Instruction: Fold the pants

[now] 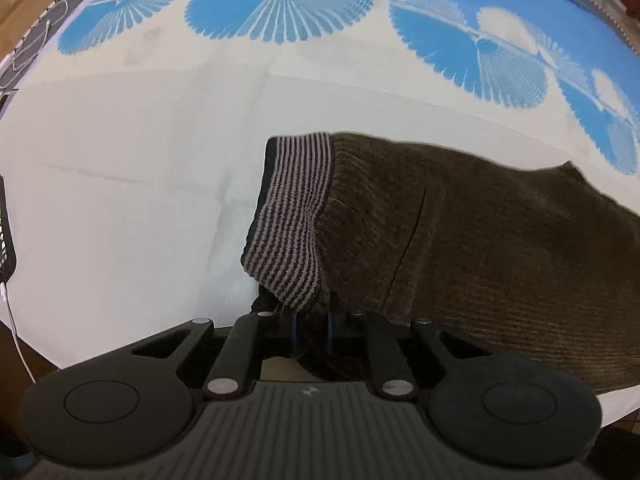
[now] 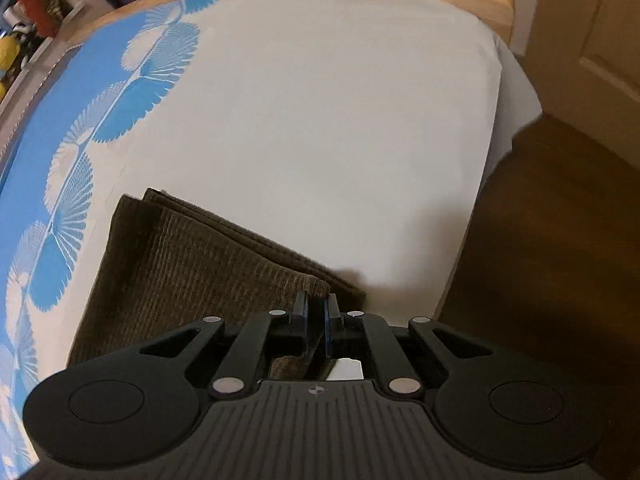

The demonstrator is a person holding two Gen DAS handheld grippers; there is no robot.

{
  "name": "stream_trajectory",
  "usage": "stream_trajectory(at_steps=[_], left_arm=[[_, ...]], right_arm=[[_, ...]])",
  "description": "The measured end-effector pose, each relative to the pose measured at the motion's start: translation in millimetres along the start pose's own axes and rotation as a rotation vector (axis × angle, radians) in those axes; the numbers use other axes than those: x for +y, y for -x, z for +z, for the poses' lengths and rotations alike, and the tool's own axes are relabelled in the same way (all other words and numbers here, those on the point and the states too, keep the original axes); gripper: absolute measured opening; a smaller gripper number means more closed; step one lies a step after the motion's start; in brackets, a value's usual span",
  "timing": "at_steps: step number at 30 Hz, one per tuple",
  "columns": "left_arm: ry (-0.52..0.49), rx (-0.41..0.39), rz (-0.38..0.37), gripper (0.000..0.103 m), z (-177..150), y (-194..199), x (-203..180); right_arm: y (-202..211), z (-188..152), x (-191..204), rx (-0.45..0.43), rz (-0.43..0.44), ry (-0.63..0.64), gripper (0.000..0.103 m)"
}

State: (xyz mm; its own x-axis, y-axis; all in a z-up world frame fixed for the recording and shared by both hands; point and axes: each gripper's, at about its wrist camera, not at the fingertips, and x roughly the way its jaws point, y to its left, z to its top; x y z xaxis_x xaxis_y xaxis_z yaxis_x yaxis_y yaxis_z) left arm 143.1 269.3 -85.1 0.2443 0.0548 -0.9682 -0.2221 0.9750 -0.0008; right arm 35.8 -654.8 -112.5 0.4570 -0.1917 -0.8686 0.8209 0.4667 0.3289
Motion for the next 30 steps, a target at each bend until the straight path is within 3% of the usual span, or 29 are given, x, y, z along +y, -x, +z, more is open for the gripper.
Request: stream_trajectory(at_steps=[4,8,9,11,13,15,17,19,22,24,25,27,30], left_arm=[[0.001,-0.005,-0.018,0.015,-2,6,2],[-0.113,0.058,0.036,0.023,-7,-9,-15],[-0.115,0.049,0.033,0.025,-6,-6,-14],[-0.083,0.012,0.034,0.041,-4,4,-8],[-0.037,-0.097,0.094,0.045,-2,25,-1],[0.0,-0.205,0.126,0.045,0,42,2],[-0.006,-0.285,0.073,0.045,3,53,-2],[-0.035,-0.295,0.011,0.045,5,51,-9],[-0.152,-0.206,-0.003,0.044,5,28,-26],[-0.207,-0.042,0.102,0.04,3,-11,-27],[-0.233,0.062,0.2,0.046,-1,-34,-24],[-0.269,0.066,0.207,0.045,-3,-38,-22],[-0.212,0.024,0.198,0.045,4,-24,-20]], right_arm=[[16,-1,6,-0.069,-0.016,0.05,0.006],[-3,-7,-4,0.023,-0.127,0.005,0.009],[-4,-7,-2,0.023,-0.146,0.014,0.01],[4,-5,4,-0.048,-0.213,0.042,0.014],[22,-2,9,-0.152,-0.23,0.069,0.021],[38,-1,21,-0.25,-0.173,0.114,0.023],[49,-4,38,-0.318,-0.09,0.204,0.024],[52,-11,58,-0.334,0.027,0.295,0.029],[50,-28,93,-0.27,0.195,0.453,0.031],[50,-41,117,-0.236,0.274,0.544,0.031],[51,-50,131,-0.225,0.308,0.596,0.031],[56,-62,154,-0.205,0.357,0.677,0.031],[64,-79,188,-0.169,0.42,0.767,0.031]])
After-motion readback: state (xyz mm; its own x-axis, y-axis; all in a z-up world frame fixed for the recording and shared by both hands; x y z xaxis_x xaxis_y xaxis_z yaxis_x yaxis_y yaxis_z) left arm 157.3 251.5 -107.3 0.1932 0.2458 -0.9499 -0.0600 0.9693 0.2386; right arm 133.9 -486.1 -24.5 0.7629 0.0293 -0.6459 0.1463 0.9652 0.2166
